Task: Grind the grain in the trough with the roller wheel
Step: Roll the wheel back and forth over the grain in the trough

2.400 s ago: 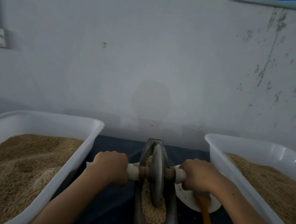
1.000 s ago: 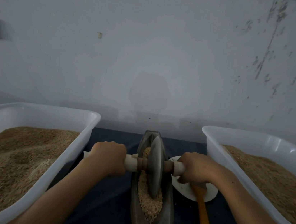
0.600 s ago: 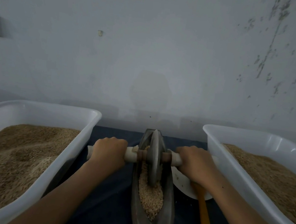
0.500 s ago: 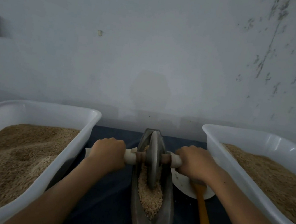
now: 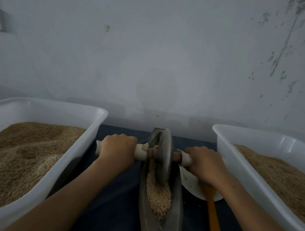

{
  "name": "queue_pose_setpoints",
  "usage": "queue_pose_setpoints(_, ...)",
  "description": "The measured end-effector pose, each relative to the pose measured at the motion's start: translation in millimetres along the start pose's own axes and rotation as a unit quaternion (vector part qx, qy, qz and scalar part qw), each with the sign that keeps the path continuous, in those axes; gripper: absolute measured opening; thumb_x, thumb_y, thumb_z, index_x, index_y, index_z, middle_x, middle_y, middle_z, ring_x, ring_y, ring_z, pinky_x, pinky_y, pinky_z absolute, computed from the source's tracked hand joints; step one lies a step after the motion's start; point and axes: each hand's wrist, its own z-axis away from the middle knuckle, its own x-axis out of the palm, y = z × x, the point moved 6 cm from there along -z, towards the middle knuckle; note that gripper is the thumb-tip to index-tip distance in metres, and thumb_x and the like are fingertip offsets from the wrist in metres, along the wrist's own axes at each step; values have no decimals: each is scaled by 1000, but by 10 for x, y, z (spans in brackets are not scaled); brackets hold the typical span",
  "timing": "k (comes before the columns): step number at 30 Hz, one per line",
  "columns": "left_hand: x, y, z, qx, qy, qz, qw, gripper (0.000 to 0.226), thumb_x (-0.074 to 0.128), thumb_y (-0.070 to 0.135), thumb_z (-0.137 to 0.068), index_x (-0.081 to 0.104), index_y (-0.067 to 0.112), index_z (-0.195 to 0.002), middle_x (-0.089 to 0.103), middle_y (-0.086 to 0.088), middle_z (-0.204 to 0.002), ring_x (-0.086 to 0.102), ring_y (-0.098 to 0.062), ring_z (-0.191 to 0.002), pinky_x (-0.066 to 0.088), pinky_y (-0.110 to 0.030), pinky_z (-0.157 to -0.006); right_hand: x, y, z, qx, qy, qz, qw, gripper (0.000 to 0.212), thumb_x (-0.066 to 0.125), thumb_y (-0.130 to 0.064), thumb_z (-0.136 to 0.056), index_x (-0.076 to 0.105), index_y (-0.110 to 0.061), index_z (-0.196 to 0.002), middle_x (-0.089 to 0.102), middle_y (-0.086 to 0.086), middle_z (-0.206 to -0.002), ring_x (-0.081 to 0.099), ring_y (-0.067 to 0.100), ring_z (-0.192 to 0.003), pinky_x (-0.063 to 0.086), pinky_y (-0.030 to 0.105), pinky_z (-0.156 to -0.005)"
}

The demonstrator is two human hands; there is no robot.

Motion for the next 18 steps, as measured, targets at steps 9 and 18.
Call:
queue_pose_setpoints(9, 84, -40, 14, 16, -117, 4, 993, 30, 63, 33, -83, 57, 16, -107, 54, 2, -84, 49, -14, -75, 41, -27, -69, -3, -15, 16, -14, -151, 12, 988, 20, 70, -32, -80, 64, -26, -98, 62, -6, -84, 59, 13, -77, 43, 27, -63)
queue_pose_setpoints(18, 53, -34, 8, 6, -73, -7, 997, 24, 59, 31, -85, 57, 17, -105, 58, 2, -90, 57, -17, -83, 39, -28, -69, 22, -7, 1, -8, -114, 12, 993, 8, 66, -32, -83, 63, -26, -88, 64, -6, -83, 60, 12, -75, 43, 24, -60)
